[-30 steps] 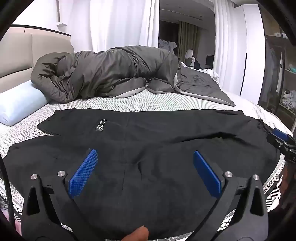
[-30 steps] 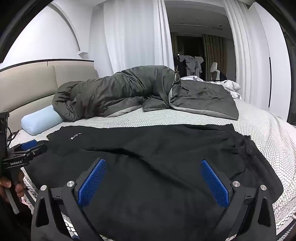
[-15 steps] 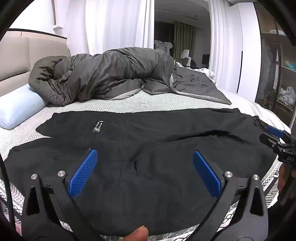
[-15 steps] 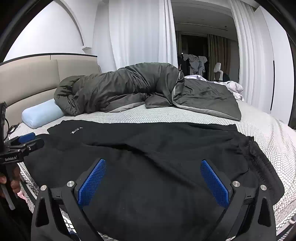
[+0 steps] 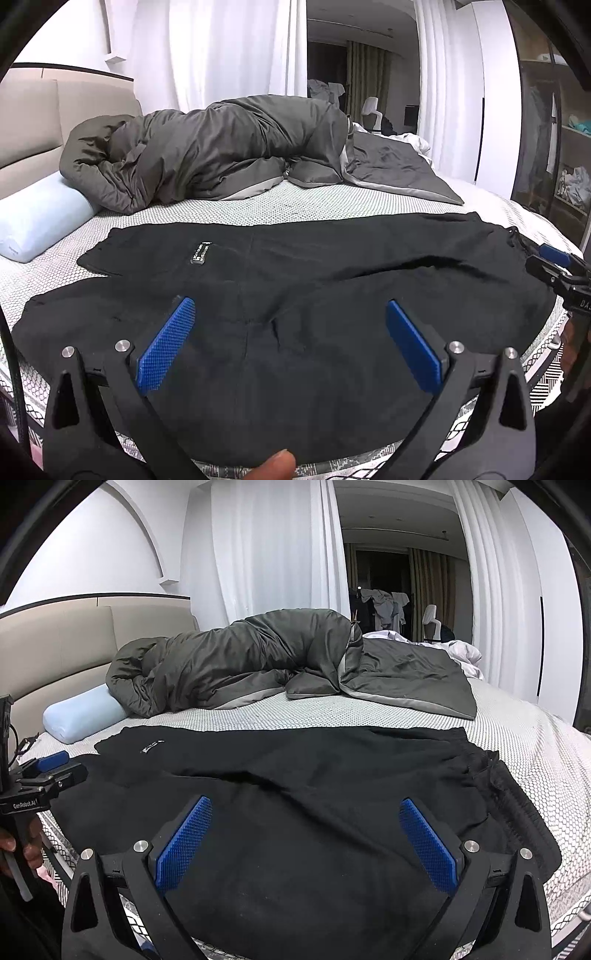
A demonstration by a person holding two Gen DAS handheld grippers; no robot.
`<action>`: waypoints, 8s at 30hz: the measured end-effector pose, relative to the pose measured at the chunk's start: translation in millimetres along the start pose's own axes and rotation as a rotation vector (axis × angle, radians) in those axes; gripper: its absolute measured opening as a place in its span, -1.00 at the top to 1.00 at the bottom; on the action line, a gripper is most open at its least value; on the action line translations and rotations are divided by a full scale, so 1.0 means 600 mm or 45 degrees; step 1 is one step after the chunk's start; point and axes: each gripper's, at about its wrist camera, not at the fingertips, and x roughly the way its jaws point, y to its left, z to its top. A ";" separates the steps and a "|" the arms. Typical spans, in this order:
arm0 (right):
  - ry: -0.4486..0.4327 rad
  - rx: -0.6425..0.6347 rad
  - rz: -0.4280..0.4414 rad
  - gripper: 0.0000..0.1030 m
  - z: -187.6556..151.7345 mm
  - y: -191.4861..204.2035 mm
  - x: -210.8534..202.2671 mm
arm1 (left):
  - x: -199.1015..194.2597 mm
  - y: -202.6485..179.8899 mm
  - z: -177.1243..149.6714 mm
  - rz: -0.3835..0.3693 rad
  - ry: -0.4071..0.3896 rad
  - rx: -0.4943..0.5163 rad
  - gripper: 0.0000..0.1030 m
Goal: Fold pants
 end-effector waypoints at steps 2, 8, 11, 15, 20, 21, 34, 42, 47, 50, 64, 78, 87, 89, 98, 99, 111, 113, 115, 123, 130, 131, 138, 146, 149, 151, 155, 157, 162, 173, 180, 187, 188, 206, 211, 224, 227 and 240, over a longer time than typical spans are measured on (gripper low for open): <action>0.000 -0.001 -0.004 -1.00 0.000 -0.001 0.000 | -0.003 0.001 0.000 -0.004 -0.005 0.002 -0.99; 0.010 -0.002 -0.005 -1.00 0.001 -0.002 0.002 | -0.007 -0.002 -0.001 -0.002 -0.001 0.023 -0.99; 0.008 0.003 -0.001 -1.00 0.002 -0.004 0.002 | -0.007 -0.002 -0.001 -0.003 -0.002 0.023 -0.99; 0.010 -0.002 0.002 -1.00 0.002 -0.002 0.003 | -0.006 -0.005 0.000 0.006 0.000 0.018 -0.99; 0.015 -0.013 0.002 -1.00 0.002 -0.001 0.005 | -0.009 -0.005 0.002 0.008 -0.002 0.016 -0.99; 0.017 -0.011 0.003 -1.00 0.002 -0.001 0.006 | -0.009 -0.006 0.002 0.006 -0.002 0.016 -0.99; 0.030 -0.016 0.003 -1.00 -0.002 0.000 0.011 | -0.012 -0.015 0.005 0.012 -0.012 0.024 -0.99; 0.038 -0.019 0.002 -1.00 -0.004 0.002 0.011 | -0.013 -0.011 0.004 0.011 -0.001 0.001 -0.99; 0.047 -0.024 0.001 -1.00 -0.006 0.004 0.012 | -0.007 -0.005 0.006 -0.001 0.016 -0.011 -0.99; 0.061 -0.025 0.003 -1.00 -0.007 0.006 0.015 | -0.004 0.000 0.005 -0.008 0.023 -0.027 -0.99; 0.140 -0.062 -0.029 -1.00 -0.014 0.009 0.027 | 0.006 0.052 -0.015 0.069 0.092 -0.070 -0.99; 0.531 -0.268 -0.136 -1.00 -0.074 -0.034 0.114 | 0.068 0.216 -0.075 0.322 0.417 -0.167 -0.99; 0.504 -0.028 -0.312 -0.97 -0.074 -0.217 0.069 | 0.044 0.170 -0.054 0.216 0.275 -0.095 -0.99; 0.505 -0.040 -0.294 -0.97 -0.063 -0.210 0.064 | 0.047 0.139 -0.040 0.128 0.232 -0.045 -0.99; 0.582 -0.227 0.038 -0.97 -0.004 -0.032 0.164 | 0.178 0.027 -0.007 -0.070 0.385 0.067 -0.99; 0.605 -0.279 0.041 -0.96 -0.007 -0.020 0.180 | 0.192 0.024 -0.008 -0.075 0.412 0.076 -0.99; 0.572 0.006 -0.524 -0.92 -0.007 -0.249 0.150 | 0.206 0.084 -0.027 0.073 0.464 -0.041 -0.99; 0.494 -0.019 -0.486 -0.92 0.001 -0.209 0.127 | 0.197 0.084 -0.020 0.080 0.444 -0.020 -0.99; 0.409 -0.026 -0.383 -0.93 0.016 -0.163 0.109 | 0.171 0.091 -0.014 0.087 0.405 -0.035 -0.99; 0.576 -0.297 -0.015 -0.94 -0.031 -0.024 0.155 | 0.045 0.229 -0.025 0.203 0.351 -0.197 -0.99; 0.604 -0.050 -0.259 -0.96 -0.021 -0.124 0.166 | 0.022 0.378 -0.075 0.463 0.524 -0.281 -0.99; 0.603 -0.043 -0.257 -0.96 -0.019 -0.127 0.169 | 0.013 0.402 -0.080 0.500 0.522 -0.296 -0.99; 0.538 -0.142 -0.248 -0.96 -0.021 -0.103 0.165 | -0.023 0.430 -0.057 0.515 0.382 -0.313 -0.98; 0.511 -0.235 0.036 -0.96 -0.025 -0.017 0.160 | 0.071 0.347 -0.019 0.238 0.466 -0.153 -0.99; 0.574 -0.321 0.039 -0.96 -0.040 0.006 0.179 | 0.091 0.365 -0.035 0.341 0.537 -0.135 -1.00; 0.573 -0.291 0.021 -0.96 -0.041 -0.016 0.179 | 0.076 0.394 -0.043 0.437 0.526 -0.166 -1.00; 0.539 -0.208 -0.383 -0.96 -0.035 -0.119 0.162 | 0.064 0.449 -0.051 0.520 0.493 -0.261 -0.99; 0.550 -0.093 -0.531 -0.96 -0.030 -0.175 0.157 | 0.058 0.446 -0.046 0.518 0.473 -0.269 -0.99; 0.429 0.006 -0.344 -0.96 -0.001 -0.146 0.134 | 0.037 0.349 0.009 0.381 0.349 -0.161 -0.98; 0.576 -0.203 0.089 -0.96 0.023 0.127 0.297 | 0.207 0.064 0.034 -0.091 0.601 0.033 -0.99; 0.642 -0.327 -0.009 -0.96 0.015 0.155 0.361 | 0.246 0.086 0.028 0.135 0.646 -0.027 -1.00; 0.616 -0.394 -0.097 -0.96 0.006 0.097 0.305 | 0.197 0.276 0.034 0.420 0.615 -0.167 -1.00; 0.613 -0.385 -0.100 -0.96 0.005 0.091 0.302 | 0.192 0.307 0.036 0.494 0.607 -0.184 -1.00; 0.522 -0.434 0.205 -0.97 -0.014 0.174 0.220 | 0.067 0.065 -0.045 -0.100 0.532 0.018 -0.98; 0.513 -0.550 0.121 -0.97 -0.038 0.132 0.183 | 0.069 0.034 -0.060 -0.090 0.547 0.063 -0.99; 0.548 0.004 -0.528 -0.99 -0.045 -0.233 0.102 | 0.167 0.128 -0.032 0.039 0.539 -0.030 -0.98; 0.464 -0.028 -0.500 -0.99 -0.034 -0.217 0.081 | 0.166 0.113 -0.018 -0.015 0.495 -0.027 -0.98; 0.536 -0.050 -0.609 -0.98 -0.030 -0.218 0.127 | 0.261 0.095 -0.004 0.110 0.622 -0.025 -1.00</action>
